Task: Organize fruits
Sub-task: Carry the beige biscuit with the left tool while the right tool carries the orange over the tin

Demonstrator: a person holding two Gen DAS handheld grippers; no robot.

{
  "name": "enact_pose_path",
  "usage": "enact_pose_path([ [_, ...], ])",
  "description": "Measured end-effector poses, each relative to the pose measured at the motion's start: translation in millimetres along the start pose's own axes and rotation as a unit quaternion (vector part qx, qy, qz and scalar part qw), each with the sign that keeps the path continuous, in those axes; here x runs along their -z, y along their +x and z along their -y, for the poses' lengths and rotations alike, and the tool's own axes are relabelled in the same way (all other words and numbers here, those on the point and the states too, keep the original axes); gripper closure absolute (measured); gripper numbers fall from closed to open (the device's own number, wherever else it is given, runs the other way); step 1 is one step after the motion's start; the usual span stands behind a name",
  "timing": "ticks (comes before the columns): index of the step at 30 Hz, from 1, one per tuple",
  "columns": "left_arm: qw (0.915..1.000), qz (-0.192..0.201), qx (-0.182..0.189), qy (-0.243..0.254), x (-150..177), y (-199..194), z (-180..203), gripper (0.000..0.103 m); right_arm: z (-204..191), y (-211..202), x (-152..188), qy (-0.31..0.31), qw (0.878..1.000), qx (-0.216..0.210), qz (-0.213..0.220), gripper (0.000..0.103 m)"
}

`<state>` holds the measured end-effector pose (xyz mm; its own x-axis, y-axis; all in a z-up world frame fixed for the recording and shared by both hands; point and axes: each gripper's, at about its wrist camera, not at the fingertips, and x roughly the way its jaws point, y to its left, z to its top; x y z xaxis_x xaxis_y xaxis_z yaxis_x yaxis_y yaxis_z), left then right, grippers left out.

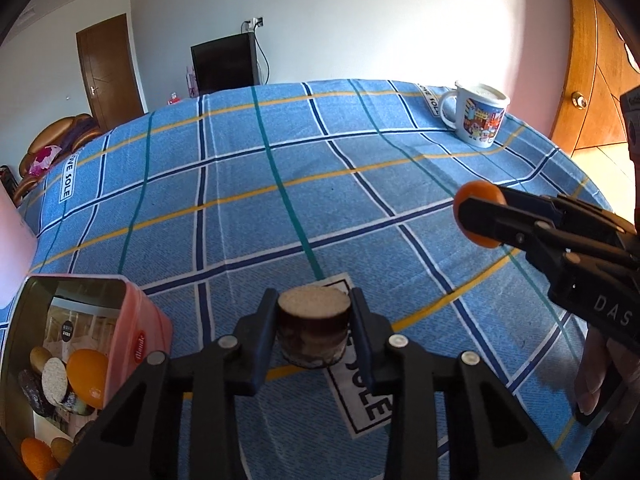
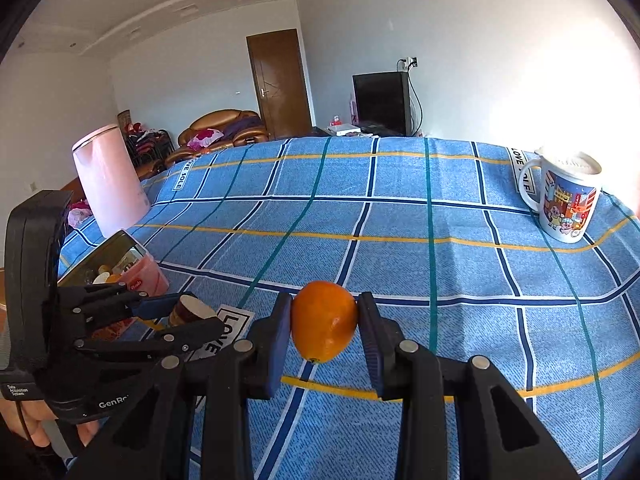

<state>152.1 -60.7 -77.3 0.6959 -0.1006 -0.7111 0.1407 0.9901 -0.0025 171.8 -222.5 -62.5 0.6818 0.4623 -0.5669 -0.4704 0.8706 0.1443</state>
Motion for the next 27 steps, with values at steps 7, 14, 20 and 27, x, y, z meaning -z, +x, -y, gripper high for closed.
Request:
enact_pose_path([
  [7,0.9996,0.029,-0.004,0.001,-1,-11,-2,0.067,-3,-7,0,-0.008,1.000,-0.002,0.017,0.068],
  [14,0.9993,0.036,0.006,-0.007,-1,-13,-5,0.067,-3,-9,1,-0.009,1.000,-0.003,0.025,0.068],
  [20,0.9988,0.048,0.004,-0.006,1,-18,-4,0.067,-3,-11,0,-0.009,0.999,-0.005,0.030,0.068],
  [27,0.9967,0.080,0.001,-0.008,3,-30,-5,0.067,-3,-16,1,-0.011,0.999,-0.006,0.042,0.068],
])
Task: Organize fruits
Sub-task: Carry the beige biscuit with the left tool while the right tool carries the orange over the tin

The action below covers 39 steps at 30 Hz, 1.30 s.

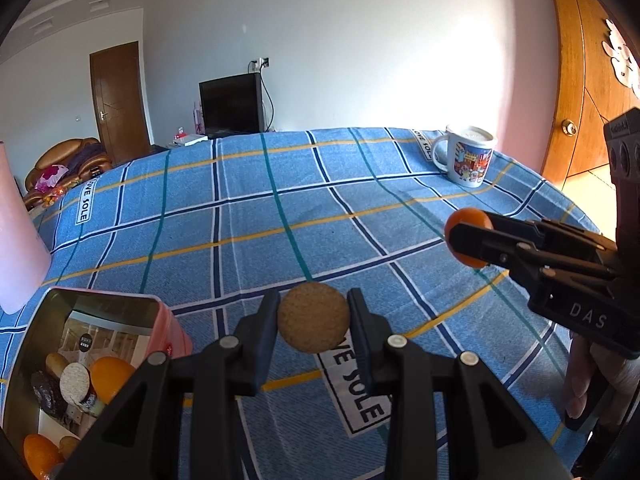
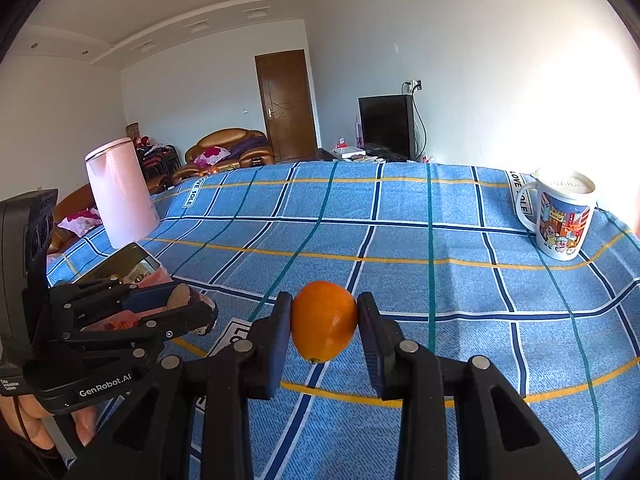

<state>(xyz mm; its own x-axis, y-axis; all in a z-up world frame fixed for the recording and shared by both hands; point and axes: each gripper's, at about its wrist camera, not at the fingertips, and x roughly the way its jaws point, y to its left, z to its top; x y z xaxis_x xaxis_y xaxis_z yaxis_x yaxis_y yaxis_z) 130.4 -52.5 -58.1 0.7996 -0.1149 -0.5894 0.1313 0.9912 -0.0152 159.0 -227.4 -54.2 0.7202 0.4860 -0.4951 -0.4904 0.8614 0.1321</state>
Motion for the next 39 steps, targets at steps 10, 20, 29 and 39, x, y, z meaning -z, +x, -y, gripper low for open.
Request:
enact_pose_path([
  [10,0.9993,0.036,-0.012,-0.006,1,-13,-2,0.067,-3,-11,1,-0.007,1.000,-0.004,0.029,0.068],
  [20,0.9974,0.068,-0.020,-0.014,2,-24,-5,0.067,-7,-21,1,-0.018,0.998,-0.004,0.056,0.068],
  [29,0.9948,0.096,-0.030,-0.013,4,-34,-4,0.067,-10,-32,3,-0.030,0.996,-0.003,0.085,0.068],
  [39,0.9923,0.118,-0.033,-0.021,7,-43,-8,0.067,-15,-37,4,-0.040,0.995,0.000,0.096,0.068],
])
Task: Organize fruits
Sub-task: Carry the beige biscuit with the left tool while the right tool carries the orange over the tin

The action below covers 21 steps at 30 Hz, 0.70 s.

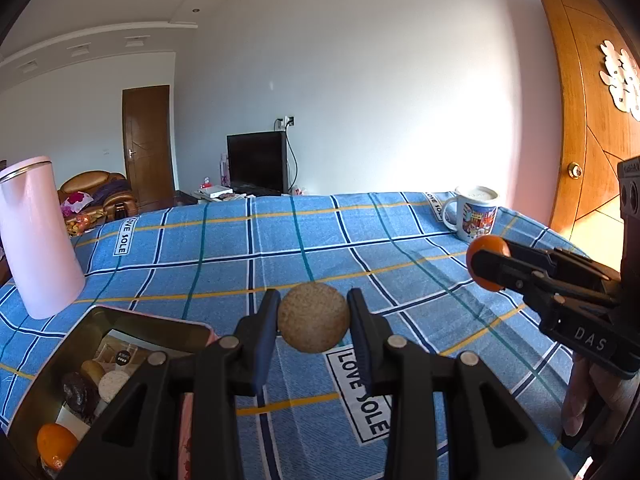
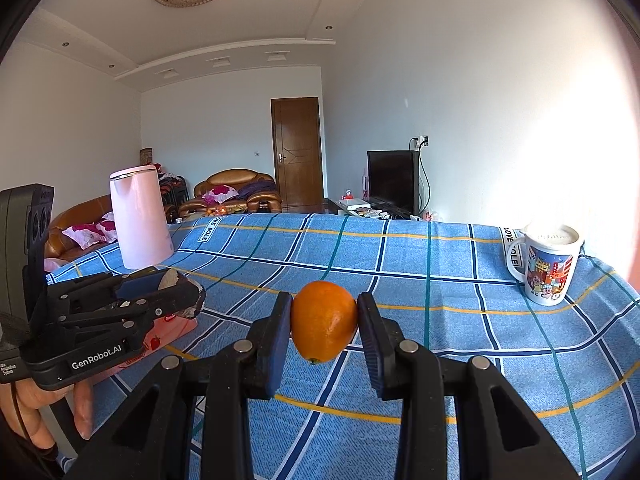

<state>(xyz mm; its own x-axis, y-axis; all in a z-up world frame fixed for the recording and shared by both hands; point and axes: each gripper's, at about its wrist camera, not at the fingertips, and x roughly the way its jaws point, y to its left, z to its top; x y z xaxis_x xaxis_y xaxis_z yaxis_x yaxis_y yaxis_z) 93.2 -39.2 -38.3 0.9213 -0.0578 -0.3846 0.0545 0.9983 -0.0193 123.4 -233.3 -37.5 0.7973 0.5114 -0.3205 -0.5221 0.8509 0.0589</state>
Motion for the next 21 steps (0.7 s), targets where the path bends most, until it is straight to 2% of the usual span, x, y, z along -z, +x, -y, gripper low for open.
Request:
enact_pose_path([
  [12,0.9998,0.017,-0.006,-0.005,2,-10,-3,0.067,-12,-5,2,-0.012,1.000,-0.003,0.007,0.068],
  [21,0.9998,0.015,-0.002,-0.011,4,-16,-8,0.067,-21,1,1,-0.014,1.000,-0.012,-0.002,0.068],
])
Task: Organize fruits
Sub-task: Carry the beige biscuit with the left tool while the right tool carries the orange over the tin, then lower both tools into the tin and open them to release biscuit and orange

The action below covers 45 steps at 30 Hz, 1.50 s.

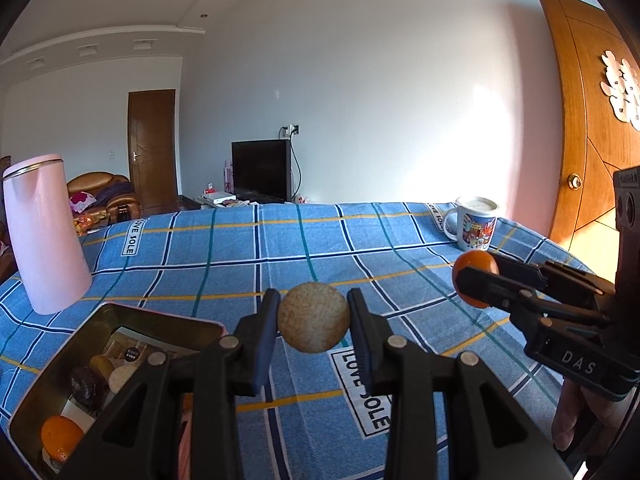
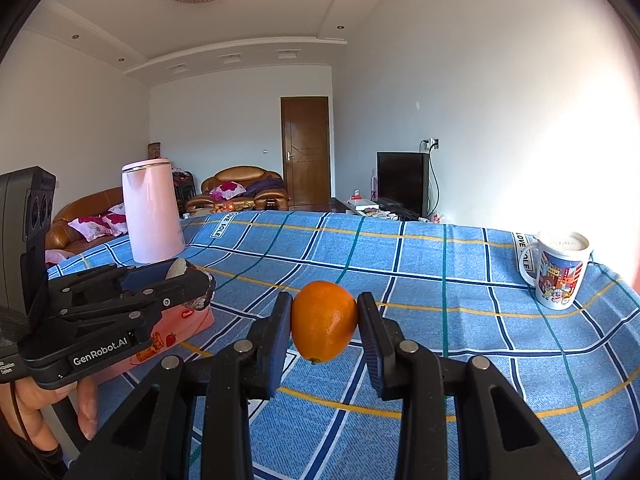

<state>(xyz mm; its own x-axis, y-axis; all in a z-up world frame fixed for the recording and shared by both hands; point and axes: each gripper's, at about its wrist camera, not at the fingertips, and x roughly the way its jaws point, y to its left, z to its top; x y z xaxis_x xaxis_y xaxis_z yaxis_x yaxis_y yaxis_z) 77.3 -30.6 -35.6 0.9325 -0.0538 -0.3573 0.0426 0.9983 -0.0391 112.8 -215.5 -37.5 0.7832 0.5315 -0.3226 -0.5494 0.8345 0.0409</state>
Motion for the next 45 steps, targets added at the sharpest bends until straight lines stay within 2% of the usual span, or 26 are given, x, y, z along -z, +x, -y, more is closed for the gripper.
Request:
enact_pose_path([
  [12,0.9996,-0.014,-0.016,-0.018,2,-13,-29,0.067,-31,20,-8,-0.001,0.999,-0.044,-0.015,0.068],
  [30,0.9944,-0.019,-0.086,-0.059,3,-54,-109,0.067,-119,49,-35,-0.046,0.991,-0.128,-0.023,0.068],
  [36,0.9907,-0.031,-0.108,-0.077,8,-61,-137,0.067,-144,60,-33,-0.054,0.987,-0.150,-0.035,0.068],
  [45,0.9869,-0.051,-0.123,-0.091,21,-64,-158,0.067,-175,69,-19,-0.070,0.979,-0.178,-0.065,0.068],
])
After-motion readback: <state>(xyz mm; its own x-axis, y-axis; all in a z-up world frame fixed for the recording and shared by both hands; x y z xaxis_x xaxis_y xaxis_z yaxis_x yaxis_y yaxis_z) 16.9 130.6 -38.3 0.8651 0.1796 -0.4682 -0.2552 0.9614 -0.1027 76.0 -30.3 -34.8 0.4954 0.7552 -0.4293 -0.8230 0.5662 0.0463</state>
